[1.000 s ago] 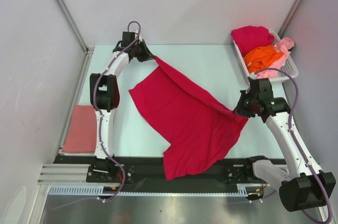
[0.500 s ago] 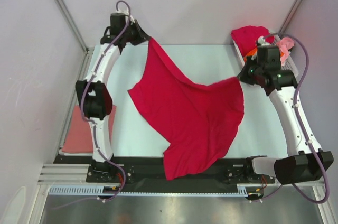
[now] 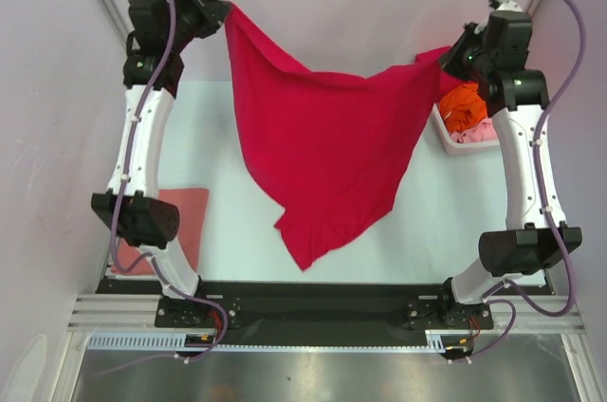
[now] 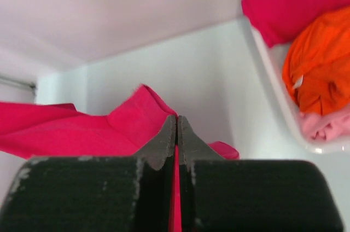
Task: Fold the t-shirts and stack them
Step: Flatten the tshirt out
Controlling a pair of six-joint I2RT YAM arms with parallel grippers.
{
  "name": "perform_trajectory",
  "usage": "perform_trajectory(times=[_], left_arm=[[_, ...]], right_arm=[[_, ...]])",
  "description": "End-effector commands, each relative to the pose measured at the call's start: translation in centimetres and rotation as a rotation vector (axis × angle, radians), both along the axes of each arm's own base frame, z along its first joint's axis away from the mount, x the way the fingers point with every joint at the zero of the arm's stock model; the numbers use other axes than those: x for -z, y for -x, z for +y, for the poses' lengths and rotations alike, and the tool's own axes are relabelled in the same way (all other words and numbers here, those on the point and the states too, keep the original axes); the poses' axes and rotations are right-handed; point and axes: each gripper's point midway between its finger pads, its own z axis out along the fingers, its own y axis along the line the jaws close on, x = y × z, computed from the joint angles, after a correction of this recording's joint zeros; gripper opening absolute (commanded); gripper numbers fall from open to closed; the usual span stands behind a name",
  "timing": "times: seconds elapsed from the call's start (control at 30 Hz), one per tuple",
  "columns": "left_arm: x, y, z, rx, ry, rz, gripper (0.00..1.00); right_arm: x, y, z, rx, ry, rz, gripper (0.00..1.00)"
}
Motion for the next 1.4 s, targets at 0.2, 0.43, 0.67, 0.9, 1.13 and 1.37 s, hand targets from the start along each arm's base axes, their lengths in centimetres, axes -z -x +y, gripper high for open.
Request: perform_trajectory(times=[0.2,0.43,0.67,0.9,1.13,1.37], left_arm=[[-15.5,18.4,4.0,-0.142,-0.020,-0.399,0.01],[-20.1,29.8,5.3,-0.158,0.060,-0.564,0.01],[-21.3,36.7,6.6,-0.187,0.141,-0.641,0.00],[-15.8,31.9,8.1,-0.305,0.123,-0.464,0.00],[-1.4,21.8,9.9,-0.467,0.053,-0.130,0.01],[17.1,11.4,9.6,-0.481,-0.056,0.171,0.00]], right_arm=[[-19.2,9.5,-1.2,0.023,-0.054,-0.588,0.00],[-27.3,20.0,-2.2,0.057,-0.055,-0.900,0.00],[-32.4,26.0,-3.3,0.104,-0.050,-1.058,0.00],[-30.7,19.5,-2.4,0.079,-0.028,-0.991,0.00],[-19.3,6.0,1.1,-0.039,0.014,-0.765,0.00],[-3.7,-8.7,3.8,-0.095,0.075,-0.538,0.00]])
